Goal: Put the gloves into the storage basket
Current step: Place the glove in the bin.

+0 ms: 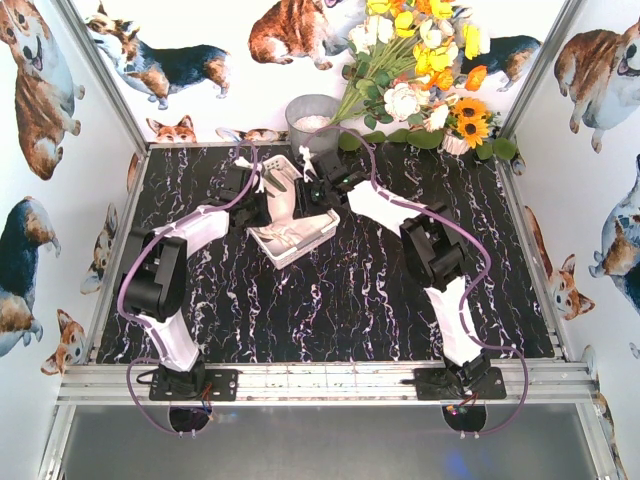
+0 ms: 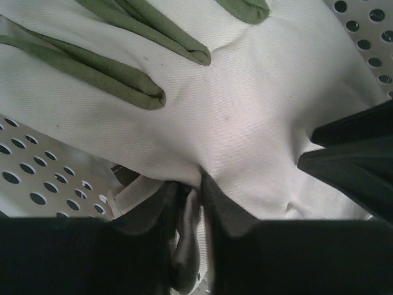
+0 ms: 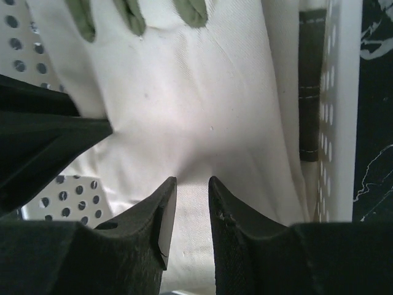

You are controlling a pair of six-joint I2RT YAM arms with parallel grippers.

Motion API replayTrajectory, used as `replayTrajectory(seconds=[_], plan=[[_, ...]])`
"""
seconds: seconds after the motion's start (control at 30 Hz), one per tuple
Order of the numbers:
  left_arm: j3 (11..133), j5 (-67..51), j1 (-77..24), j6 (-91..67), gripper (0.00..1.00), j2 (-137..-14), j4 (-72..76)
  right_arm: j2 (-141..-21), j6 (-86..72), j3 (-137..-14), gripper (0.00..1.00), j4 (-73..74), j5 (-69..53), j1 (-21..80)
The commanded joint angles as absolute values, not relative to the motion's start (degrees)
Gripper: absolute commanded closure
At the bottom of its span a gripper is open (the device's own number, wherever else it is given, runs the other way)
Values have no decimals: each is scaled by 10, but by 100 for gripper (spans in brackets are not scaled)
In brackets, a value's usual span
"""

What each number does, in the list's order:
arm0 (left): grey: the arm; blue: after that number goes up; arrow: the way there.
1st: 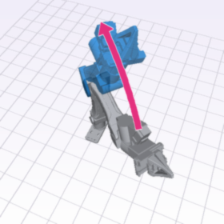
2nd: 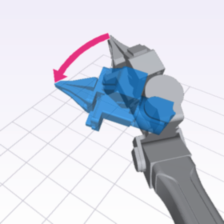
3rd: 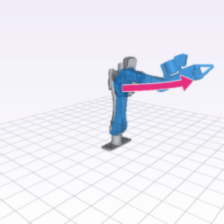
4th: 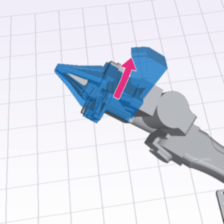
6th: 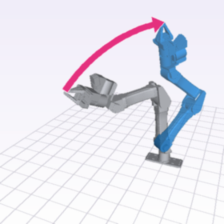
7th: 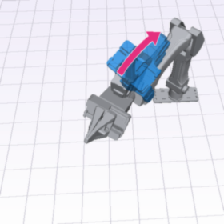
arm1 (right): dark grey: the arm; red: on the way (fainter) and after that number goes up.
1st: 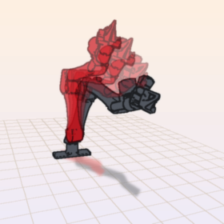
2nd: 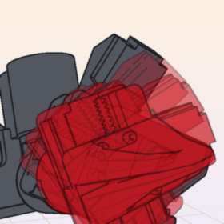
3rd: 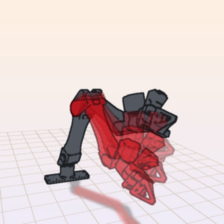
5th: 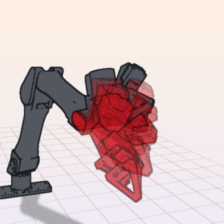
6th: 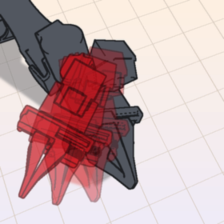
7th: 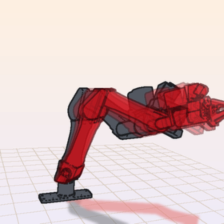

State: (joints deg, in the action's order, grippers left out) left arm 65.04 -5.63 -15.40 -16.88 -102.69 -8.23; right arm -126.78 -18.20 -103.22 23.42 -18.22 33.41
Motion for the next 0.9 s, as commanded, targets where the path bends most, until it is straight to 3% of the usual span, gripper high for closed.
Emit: replayTrajectory(seconds=[0.0,0.1,0.2,0.4,0.57,0.87], plan=[[657,-35,-146,-162,76,-996,-93,-1280,-197,-1028,71,223,-161,335],[661,-4,-147,-157,61,-963,-113,-1287,-205,-1029,71,227,-153,335],[669,31,-146,-151,53,-936,-129,-1288,-210,-1026,72,228,-149,335],[709,28,-117,-195,44,-973,-158,-1285,-215,-1026,72,226,-153,339],[702,-62,-84,-274,35,-1006,-105,-1264,-229,-1030,68,223,-174,341],[739,-110,-79,-300,33,-1067,-81,-1195,-235,-1038,57,217,-205,341]])
